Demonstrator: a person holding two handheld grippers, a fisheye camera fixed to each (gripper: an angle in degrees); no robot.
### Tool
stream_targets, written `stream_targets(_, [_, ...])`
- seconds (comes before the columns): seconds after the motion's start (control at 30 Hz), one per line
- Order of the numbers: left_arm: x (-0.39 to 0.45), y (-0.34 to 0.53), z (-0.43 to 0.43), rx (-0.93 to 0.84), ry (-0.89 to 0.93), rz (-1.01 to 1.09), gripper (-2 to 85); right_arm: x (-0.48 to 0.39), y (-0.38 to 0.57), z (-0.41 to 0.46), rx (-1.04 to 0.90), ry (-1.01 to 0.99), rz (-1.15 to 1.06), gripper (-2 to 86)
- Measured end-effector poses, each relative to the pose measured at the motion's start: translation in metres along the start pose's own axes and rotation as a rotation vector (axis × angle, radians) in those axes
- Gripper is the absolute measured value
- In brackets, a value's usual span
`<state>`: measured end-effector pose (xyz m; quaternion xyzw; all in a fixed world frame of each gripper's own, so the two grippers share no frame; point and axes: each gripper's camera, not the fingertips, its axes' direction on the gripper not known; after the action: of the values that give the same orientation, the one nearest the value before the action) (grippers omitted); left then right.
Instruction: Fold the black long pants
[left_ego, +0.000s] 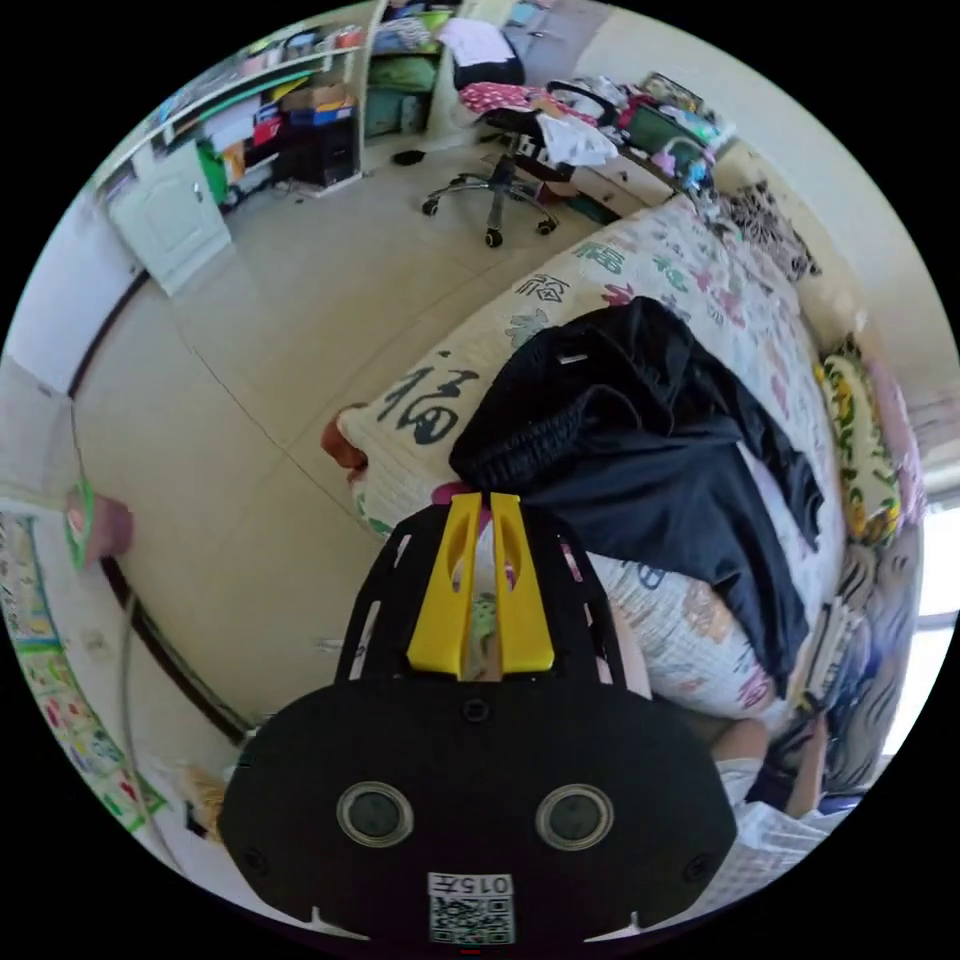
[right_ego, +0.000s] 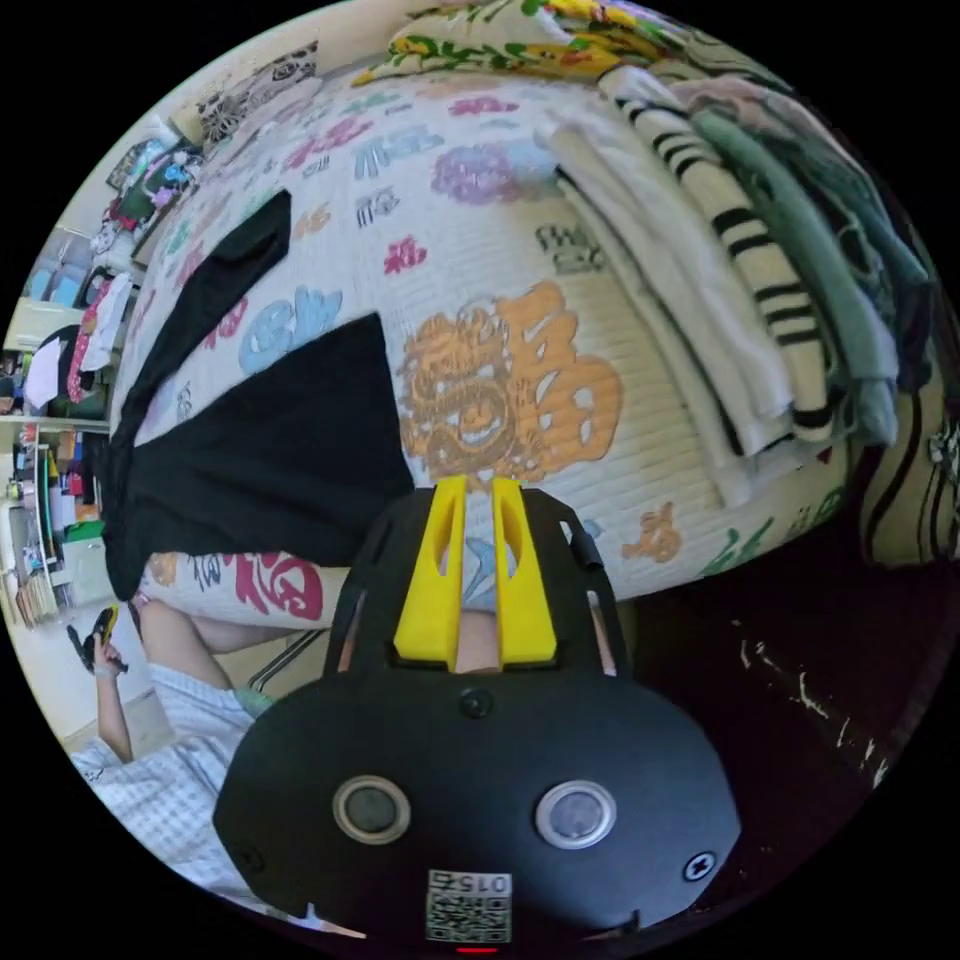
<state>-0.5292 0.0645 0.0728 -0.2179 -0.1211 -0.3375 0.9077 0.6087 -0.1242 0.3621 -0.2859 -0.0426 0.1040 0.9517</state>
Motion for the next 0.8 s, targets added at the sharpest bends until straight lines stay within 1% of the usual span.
stream_targets(0.03, [0.022, -0.011, -0.012, 0.032, -0.048, 0.041, 1.0, -0.004, -0.011, -0.013, 0.060, -0.037, -0.027, 5.9])
stream_targets(0.07, [0.037, -0.018, -0.019, 0.065, -0.057, 0.072, 1.2, -0.012, -0.025, -0.022, 0.112, -0.087, -0.064, 6.0])
stream_targets(0.1, [0.076, -0.032, -0.031, 0.128, -0.044, 0.144, 1.6, -0.018, -0.033, -0.025, 0.131, -0.115, -0.086, 6.1])
stream_targets(0.13, [0.128, -0.050, -0.038, 0.169, 0.014, 0.256, 2.4, -0.032, -0.052, -0.027, 0.158, -0.172, -0.129, 6.2])
stream_targets(0.17, [0.158, -0.058, -0.039, 0.179, 0.049, 0.323, 2.8, -0.048, -0.073, -0.025, 0.176, -0.230, -0.167, 6.3])
stream_targets(0.23, [0.297, -0.087, -0.035, 0.197, 0.185, 0.590, 4.8, -0.075, -0.106, -0.014, 0.174, -0.312, -0.210, 6.5])
stream_targets(0.27, [0.335, -0.093, -0.032, 0.195, 0.226, 0.653, 5.1, -0.095, -0.128, -0.004, 0.162, -0.328, -0.236, 6.6])
stream_targets(0.33, [0.484, -0.108, -0.014, 0.155, 0.375, 0.865, 5.9, -0.118, -0.158, 0.015, 0.135, -0.318, -0.246, 6.6])
stream_targets(0.37, [0.520, -0.111, -0.009, 0.141, 0.400, 0.903, 5.9, -0.129, -0.176, 0.028, 0.110, -0.314, -0.242, 6.7])
stream_targets(0.4, [0.589, -0.114, 0.004, 0.116, 0.437, 0.967, 6.0, -0.133, -0.184, 0.033, 0.099, -0.307, -0.236, 6.7])
stream_targets(0.43, [0.654, -0.114, 0.016, 0.098, 0.441, 1.031, 6.1, -0.139, -0.198, 0.043, 0.093, -0.286, -0.221, 6.8])
stream_targets(0.47, [0.685, -0.112, 0.023, 0.092, 0.432, 1.058, 6.1, -0.141, -0.210, 0.052, 0.087, -0.265, -0.204, 6.8])
stream_targets(0.53, [0.793, -0.102, 0.052, 0.067, 0.387, 1.156, 6.2, -0.142, -0.225, 0.062, 0.079, -0.280, -0.196, 6.9])
stream_targets(0.57, [0.817, -0.099, 0.060, 0.065, 0.370, 1.170, 6.2, -0.143, -0.233, 0.068, 0.064, -0.313, -0.203, 6.8])
stream_targets(0.63, [0.893, -0.088, 0.091, 0.056, 0.309, 1.193, 6.5, -0.147, -0.240, 0.075, 0.050, -0.345, -0.236, 6.7])
stream_targets(0.73, [0.957, -0.077, 0.130, 0.036, 0.225, 1.195, 6.9, -0.152, -0.241, 0.078, 0.078, -0.302, -0.310, 4.5])
stream_targets(0.8, [0.983, -0.073, 0.151, 0.036, 0.156, 1.201, 6.7, -0.149, -0.239, 0.077, 0.093, -0.336, -0.350, 2.4])
